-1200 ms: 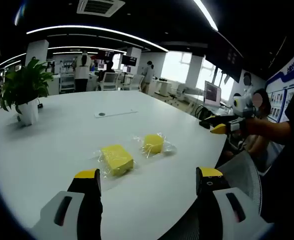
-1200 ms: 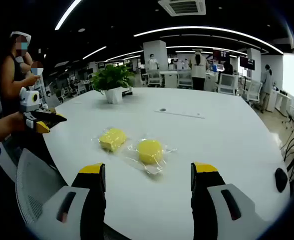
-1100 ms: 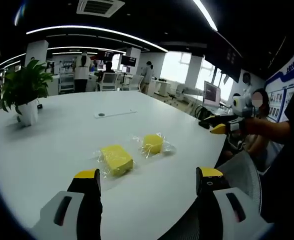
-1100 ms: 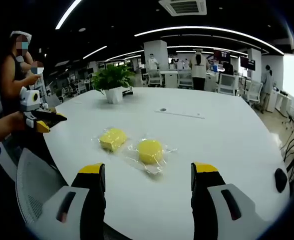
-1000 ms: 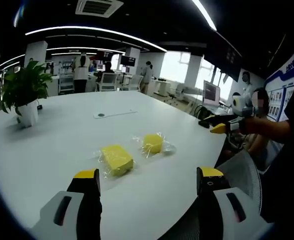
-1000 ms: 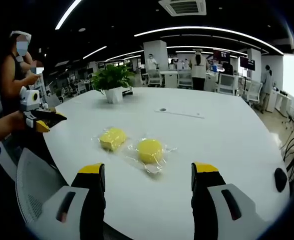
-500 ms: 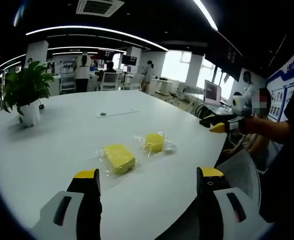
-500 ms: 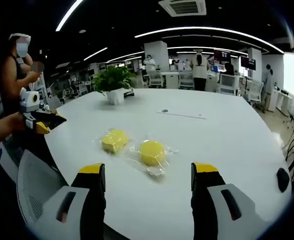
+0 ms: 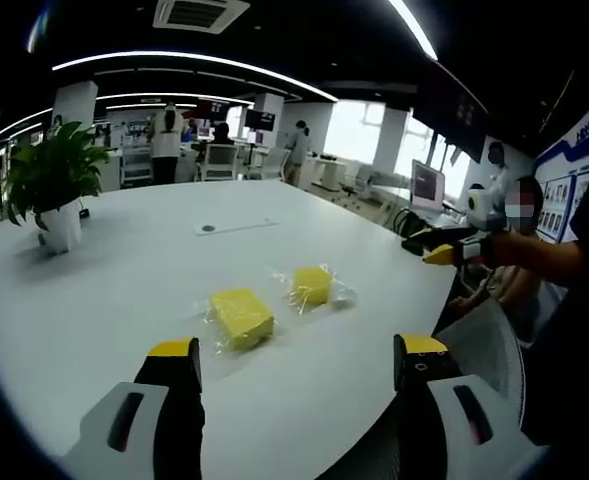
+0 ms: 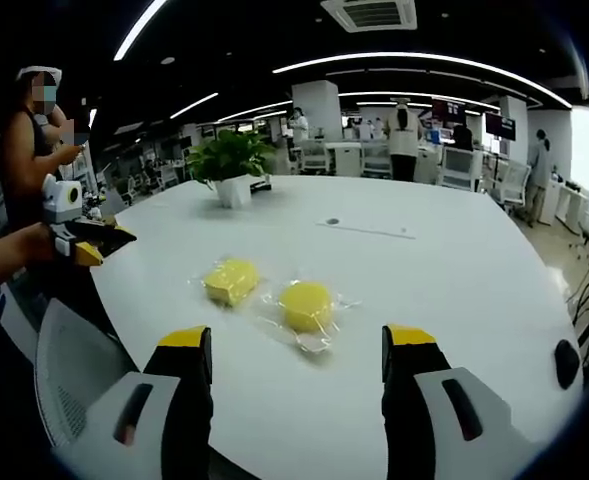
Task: Compare the silicone blocks by pressing each to a similar depth, holding the contact briefly, and releasing to observe deformation and rebound differences across the visible hardness samples.
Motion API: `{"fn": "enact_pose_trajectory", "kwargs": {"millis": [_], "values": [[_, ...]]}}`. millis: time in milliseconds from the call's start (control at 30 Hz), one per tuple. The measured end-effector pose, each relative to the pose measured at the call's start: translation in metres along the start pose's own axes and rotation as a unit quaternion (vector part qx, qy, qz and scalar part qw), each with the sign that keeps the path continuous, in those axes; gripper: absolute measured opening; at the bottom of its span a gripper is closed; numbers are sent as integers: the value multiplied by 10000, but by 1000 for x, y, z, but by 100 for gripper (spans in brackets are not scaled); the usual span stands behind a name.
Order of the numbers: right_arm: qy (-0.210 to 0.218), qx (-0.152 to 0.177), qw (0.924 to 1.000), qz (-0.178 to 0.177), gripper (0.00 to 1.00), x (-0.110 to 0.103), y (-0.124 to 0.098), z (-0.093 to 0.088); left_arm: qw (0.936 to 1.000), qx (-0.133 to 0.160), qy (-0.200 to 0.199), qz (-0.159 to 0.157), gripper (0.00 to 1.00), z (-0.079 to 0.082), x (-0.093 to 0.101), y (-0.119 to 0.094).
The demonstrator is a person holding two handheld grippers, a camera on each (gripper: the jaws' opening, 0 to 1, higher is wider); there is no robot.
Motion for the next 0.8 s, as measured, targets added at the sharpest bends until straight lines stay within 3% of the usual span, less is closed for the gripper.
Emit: {"fn": "enact_pose_trajectory", "kwargs": {"millis": [567, 800], "values": [[-154, 55, 9999, 33, 62, -1, -1, 5, 10000, -18, 10, -42, 78, 0, -1, 4], [-182, 22, 9998, -2, 61, 1, -5, 6, 9997, 25, -186, -124, 77, -2, -2, 11]]}}
Point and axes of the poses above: the point that each gripper's makers call its tool centre point, and the gripper's own axes: y roughly forward along the fingers, x roughly to its right, z roughly out of its top, the point moved 8 cm from there along -y, roughly backward along the fingers, and after that the axes turned 13 degrees about x, right-handed, at the moved point
